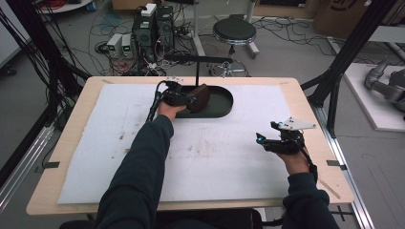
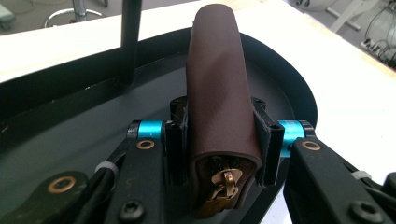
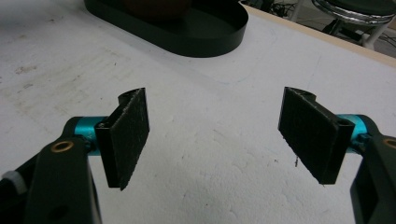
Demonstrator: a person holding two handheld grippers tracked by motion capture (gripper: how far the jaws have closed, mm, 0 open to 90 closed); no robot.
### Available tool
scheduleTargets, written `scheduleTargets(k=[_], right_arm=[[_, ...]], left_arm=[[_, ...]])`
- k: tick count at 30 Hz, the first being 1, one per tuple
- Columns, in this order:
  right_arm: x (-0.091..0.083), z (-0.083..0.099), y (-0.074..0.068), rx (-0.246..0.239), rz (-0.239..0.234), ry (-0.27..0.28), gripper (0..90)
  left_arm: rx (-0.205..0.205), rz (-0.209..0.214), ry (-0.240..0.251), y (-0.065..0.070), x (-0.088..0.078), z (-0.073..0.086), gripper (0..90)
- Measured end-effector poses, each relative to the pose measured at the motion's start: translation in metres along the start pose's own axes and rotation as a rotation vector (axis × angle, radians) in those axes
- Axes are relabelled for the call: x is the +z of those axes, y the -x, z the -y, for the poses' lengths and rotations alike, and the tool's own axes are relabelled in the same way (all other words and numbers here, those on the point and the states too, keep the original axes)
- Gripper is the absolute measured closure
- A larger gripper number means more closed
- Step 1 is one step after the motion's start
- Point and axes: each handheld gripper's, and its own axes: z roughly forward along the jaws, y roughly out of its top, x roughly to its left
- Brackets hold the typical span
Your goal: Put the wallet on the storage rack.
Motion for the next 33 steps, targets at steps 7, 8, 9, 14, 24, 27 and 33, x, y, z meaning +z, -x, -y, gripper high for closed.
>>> scheduleTargets(k=[7,8,9,14,24,27,33], right_arm=[[-0.001,0.001,0.0,0.0,0.005,0.0,25.0],[-0.001,0.001,0.0,-0.004,0.008,-0.001,25.0],[-0.001,0.001,0.0,-0.004,0.008,-0.001,25.0],[-0.001,0.0,-0.001,-0.004,0.007,0.001,25.0],[0.001,0.0,-0.003,-0.015,0.01,-0.007,25.0],[0.002,-0.001,-0.004,-0.025,0.011,-0.004,24.9],[0.007,-0.001,-0.006,-0.031,-0.004,-0.012,23.1]], left_arm=[[-0.001,-0.078,0.015,-0.005,-0.013,-0.005,49.6],[0.001,-0.096,0.02,-0.006,-0.017,-0.006,45.7],[0.004,-0.112,0.027,-0.007,-0.022,-0.006,45.7],[-0.026,-0.156,0.065,-0.018,-0.049,-0.001,43.5],[-0.041,-0.11,0.178,-0.005,-0.112,0.025,33.5],[-0.022,-0.099,0.223,0.007,-0.131,0.042,27.9],[0.019,-0.135,0.265,0.021,-0.161,0.065,20.2]])
